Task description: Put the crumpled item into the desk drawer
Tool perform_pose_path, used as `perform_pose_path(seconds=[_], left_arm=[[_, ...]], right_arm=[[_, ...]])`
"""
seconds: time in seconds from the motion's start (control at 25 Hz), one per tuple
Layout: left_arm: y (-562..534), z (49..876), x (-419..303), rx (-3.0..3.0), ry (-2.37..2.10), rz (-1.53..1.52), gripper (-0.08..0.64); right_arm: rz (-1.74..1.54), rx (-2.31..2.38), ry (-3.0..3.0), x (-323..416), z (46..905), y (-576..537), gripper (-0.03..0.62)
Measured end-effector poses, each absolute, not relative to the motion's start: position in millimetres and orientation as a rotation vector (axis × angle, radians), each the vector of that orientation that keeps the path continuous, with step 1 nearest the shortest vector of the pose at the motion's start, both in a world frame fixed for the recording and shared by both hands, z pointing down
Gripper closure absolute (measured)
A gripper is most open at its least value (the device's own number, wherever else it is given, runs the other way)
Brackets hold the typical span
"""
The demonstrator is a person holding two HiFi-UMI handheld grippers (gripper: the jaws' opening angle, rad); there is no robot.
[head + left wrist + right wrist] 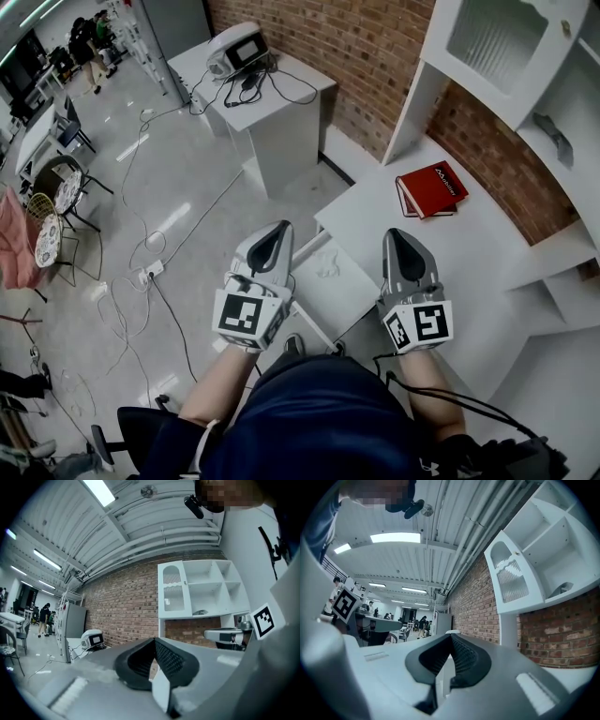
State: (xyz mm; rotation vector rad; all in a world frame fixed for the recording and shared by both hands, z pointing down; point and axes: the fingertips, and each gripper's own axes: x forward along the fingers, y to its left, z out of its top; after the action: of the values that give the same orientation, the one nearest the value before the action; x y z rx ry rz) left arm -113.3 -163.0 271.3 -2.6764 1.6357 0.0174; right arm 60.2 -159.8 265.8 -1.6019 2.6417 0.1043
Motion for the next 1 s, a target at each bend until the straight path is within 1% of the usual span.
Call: perform_pose_path(seconds=[0.6,1.0], left_arm=[[-168,271,-117,-2.685,1.671,0.043,0.558],[-173,280,-121,-2.661,1.651,-0.001,0.558]], right_arm=[[0.127,-1.616,2.647,60,265,-161,0.591],[0.106,-1.605,2.659,56,271,-166,0.591]])
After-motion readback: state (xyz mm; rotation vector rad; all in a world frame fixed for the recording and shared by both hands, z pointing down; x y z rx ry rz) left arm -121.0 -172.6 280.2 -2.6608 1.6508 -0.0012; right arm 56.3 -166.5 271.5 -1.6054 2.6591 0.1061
